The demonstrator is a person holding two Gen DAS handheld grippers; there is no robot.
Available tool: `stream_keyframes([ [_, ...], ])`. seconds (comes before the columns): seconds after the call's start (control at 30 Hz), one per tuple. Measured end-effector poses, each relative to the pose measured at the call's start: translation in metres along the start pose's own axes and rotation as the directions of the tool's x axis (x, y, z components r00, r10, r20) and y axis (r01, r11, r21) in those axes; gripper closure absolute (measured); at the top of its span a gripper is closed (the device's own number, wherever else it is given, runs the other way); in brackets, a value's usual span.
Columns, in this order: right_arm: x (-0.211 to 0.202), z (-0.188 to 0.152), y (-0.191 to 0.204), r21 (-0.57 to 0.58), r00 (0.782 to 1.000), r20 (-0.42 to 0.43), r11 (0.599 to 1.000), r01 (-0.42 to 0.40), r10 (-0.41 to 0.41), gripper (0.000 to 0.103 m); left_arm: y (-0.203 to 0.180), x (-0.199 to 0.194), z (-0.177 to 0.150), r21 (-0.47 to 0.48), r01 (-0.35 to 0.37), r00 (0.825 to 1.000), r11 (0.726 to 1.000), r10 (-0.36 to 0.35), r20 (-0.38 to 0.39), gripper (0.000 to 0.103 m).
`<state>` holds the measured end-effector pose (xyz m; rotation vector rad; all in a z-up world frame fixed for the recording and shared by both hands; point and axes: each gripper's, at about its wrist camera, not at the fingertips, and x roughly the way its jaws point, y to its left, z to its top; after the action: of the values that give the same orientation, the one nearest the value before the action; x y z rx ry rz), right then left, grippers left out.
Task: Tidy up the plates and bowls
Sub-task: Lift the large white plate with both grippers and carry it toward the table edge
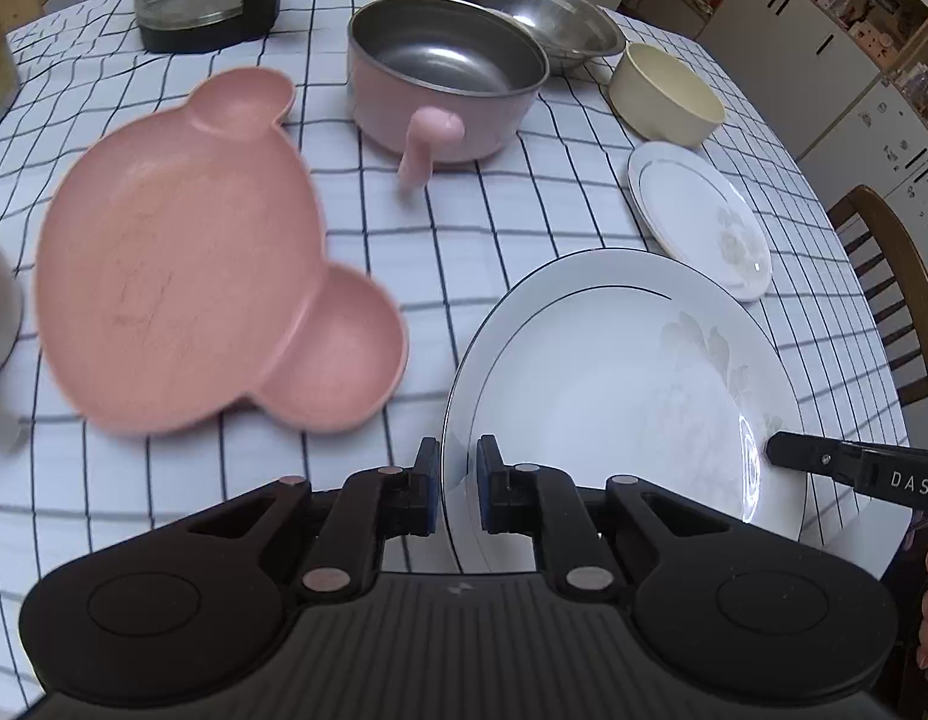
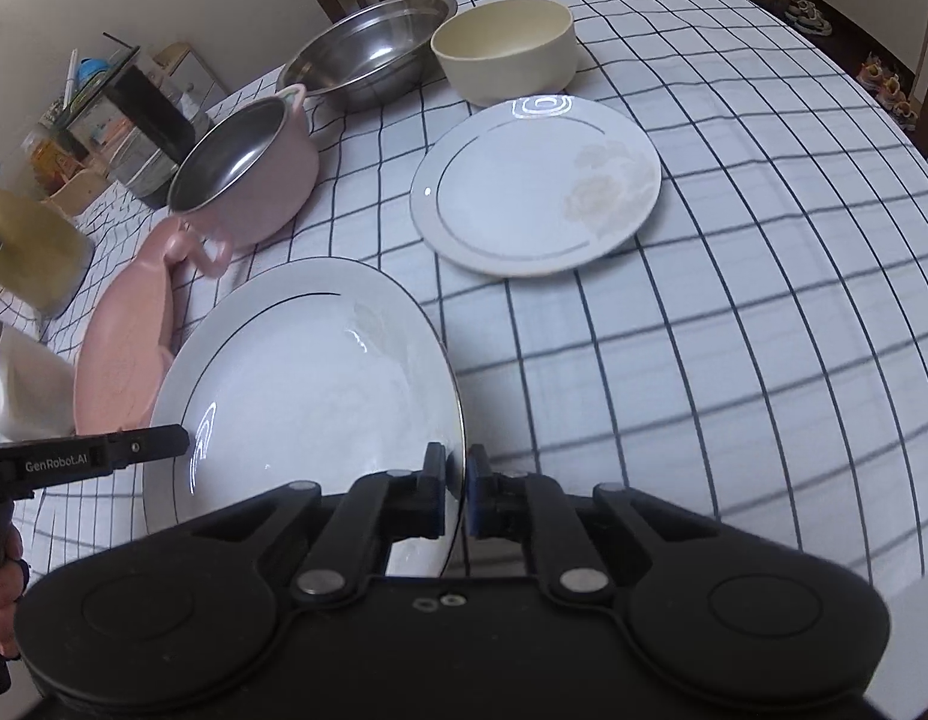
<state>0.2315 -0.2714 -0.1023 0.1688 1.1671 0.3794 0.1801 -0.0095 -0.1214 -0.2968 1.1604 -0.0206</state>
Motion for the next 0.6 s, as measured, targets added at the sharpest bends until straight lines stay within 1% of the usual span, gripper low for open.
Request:
stream_keyframes([
  [0.1, -0.007, -0.016, 0.007, 0.001, 1.000, -0.015, 1.000, -0.003, 0.003, 0.095, 0.009, -0.013, -0.020, -0.023, 0.009, 1.000, 1.000, -0.010, -0.012, 0.092],
  [0.33, -0.010, -0.055, 0.029, -0.017, 0.998, -0.061, 0.999, -0.027, 0.026, 0.095, 0.026, -0.035, -0.059, -0.029, -0.021, 1.000, 0.999, 0.020, -0.019, 0.092],
  [0.47, -0.010, -0.068, 0.038, -0.034, 0.997, -0.068, 0.999, -0.025, 0.023, 0.095, 0.030, -0.037, -0.074, -0.030, -0.016, 0.999, 0.999, 0.015, -0.033, 0.092],
  [0.6, -0.010, -0.076, 0.040, -0.042, 0.997, -0.076, 0.999, -0.013, 0.010, 0.095, 0.030, -0.033, -0.081, -0.024, -0.011, 0.999, 1.000, 0.010, -0.049, 0.092],
])
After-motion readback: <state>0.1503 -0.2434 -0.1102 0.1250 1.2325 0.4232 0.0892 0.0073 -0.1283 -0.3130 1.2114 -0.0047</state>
